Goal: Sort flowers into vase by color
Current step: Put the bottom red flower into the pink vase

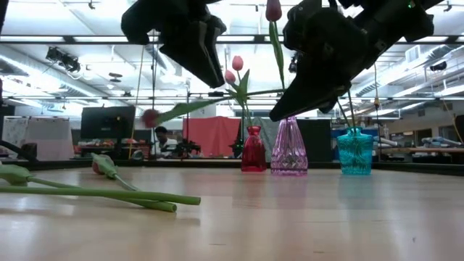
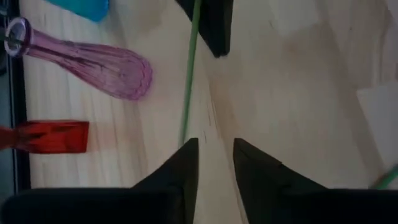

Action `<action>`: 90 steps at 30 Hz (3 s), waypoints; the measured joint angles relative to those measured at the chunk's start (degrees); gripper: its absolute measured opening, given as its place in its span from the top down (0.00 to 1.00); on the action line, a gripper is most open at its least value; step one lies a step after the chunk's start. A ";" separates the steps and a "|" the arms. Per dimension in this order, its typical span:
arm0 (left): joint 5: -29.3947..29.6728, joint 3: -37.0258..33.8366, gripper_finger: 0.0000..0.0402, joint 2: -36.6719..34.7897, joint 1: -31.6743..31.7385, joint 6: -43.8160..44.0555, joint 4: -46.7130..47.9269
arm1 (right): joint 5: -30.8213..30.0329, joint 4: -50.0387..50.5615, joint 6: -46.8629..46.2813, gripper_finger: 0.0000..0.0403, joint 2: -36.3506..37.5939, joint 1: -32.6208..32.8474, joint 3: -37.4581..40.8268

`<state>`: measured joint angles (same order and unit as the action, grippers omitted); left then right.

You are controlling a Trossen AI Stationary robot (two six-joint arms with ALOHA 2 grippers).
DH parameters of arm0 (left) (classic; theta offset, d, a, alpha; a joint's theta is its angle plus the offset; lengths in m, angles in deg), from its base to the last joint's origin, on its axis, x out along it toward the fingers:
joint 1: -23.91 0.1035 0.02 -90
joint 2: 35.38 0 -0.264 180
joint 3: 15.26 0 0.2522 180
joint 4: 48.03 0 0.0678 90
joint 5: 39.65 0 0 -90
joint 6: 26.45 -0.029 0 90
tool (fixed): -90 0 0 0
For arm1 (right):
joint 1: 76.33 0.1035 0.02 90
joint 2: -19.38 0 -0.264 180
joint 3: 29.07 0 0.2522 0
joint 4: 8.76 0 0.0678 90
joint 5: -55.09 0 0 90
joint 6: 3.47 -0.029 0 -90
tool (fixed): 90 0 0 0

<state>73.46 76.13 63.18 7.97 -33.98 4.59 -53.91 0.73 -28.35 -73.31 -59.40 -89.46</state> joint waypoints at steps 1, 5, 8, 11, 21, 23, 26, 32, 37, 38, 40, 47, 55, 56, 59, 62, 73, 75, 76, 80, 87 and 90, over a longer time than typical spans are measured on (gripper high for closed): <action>0.00 0.00 0.71 -0.03 0.02 -0.18 -0.24 | -0.41 0.04 -0.73 0.98 0.00 -0.20 0.02; -0.39 -0.04 0.70 -0.42 -0.87 -1.38 -4.93 | -3.77 1.84 -3.90 0.98 0.00 -0.94 0.00; -3.99 -1.50 0.70 -0.43 -2.56 -2.23 -12.07 | -9.71 1.92 -5.02 0.98 0.00 -1.01 0.00; -8.87 -6.91 0.70 -0.48 -3.65 -2.21 -22.39 | -14.27 0.16 -4.74 0.98 0.49 -0.84 0.02; -12.48 -28.28 0.70 -6.20 -1.49 3.53 -55.73 | -20.77 -11.57 6.16 0.98 3.34 5.22 0.00; -12.31 -30.80 0.70 -9.11 -0.74 3.62 -61.01 | -23.91 -12.78 7.37 0.98 3.34 7.39 0.00; -12.31 -33.06 0.70 -12.43 0.21 3.63 -68.59 | -29.36 -16.56 10.61 0.98 3.34 10.19 0.00; -12.26 -33.76 0.70 -13.54 1.28 1.92 -81.18 | -33.59 -26.52 22.28 0.98 3.34 13.17 0.00; -13.10 -33.77 0.70 -13.20 1.70 2.12 -87.06 | -30.91 -28.39 25.53 0.98 3.34 13.42 0.00; -13.20 -33.77 0.70 -13.20 1.70 2.06 -87.80 | -30.33 -28.37 25.55 0.98 3.34 13.28 0.00; -13.28 -33.77 0.70 -13.20 1.70 1.93 -88.76 | -29.14 -28.33 25.55 0.98 3.34 12.98 0.00; -13.30 -33.77 0.71 -13.16 2.13 1.86 -90.56 | -27.41 -28.24 25.55 0.98 3.32 12.50 0.00; -16.55 -33.77 0.97 -13.11 3.81 1.77 -90.32 | -26.14 -23.13 23.13 0.90 3.32 11.31 0.00; -16.52 -33.77 0.97 -13.11 3.97 1.77 -90.25 | -25.17 -22.23 22.60 0.88 3.32 10.97 0.00; -16.42 -33.75 0.99 -13.21 4.74 1.79 -89.03 | -23.81 -18.95 20.99 0.79 3.36 10.49 0.00; -16.33 -32.84 0.99 -14.75 5.79 1.79 -83.38 | -29.94 -12.27 18.29 0.70 5.02 11.65 0.02; -13.96 -24.92 1.00 -18.01 8.26 -0.09 -59.61 | -36.31 22.40 -7.35 0.60 15.36 17.19 0.02; -13.58 -23.04 1.00 -18.01 8.87 -0.08 -54.66 | -36.85 28.17 -12.12 0.60 16.49 17.57 0.02; -13.49 -22.27 1.00 -18.01 9.16 0.07 -52.57 | -37.27 31.28 -14.41 0.60 16.98 17.79 0.02; -13.15 -20.85 1.00 -17.99 10.05 0.19 -49.27 | -39.84 39.03 -20.10 0.60 18.53 18.81 0.04; -13.51 -20.85 1.00 -17.97 12.36 -0.01 -48.27 | -44.29 40.66 -14.97 0.60 24.22 19.25 0.04; -14.99 -20.85 1.00 -17.97 13.94 0.19 -49.26 | -43.96 40.05 -10.05 0.60 26.76 18.83 0.02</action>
<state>58.47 55.27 45.22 21.91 -33.79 -44.68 -97.87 40.78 -38.40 -46.55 -40.56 -89.44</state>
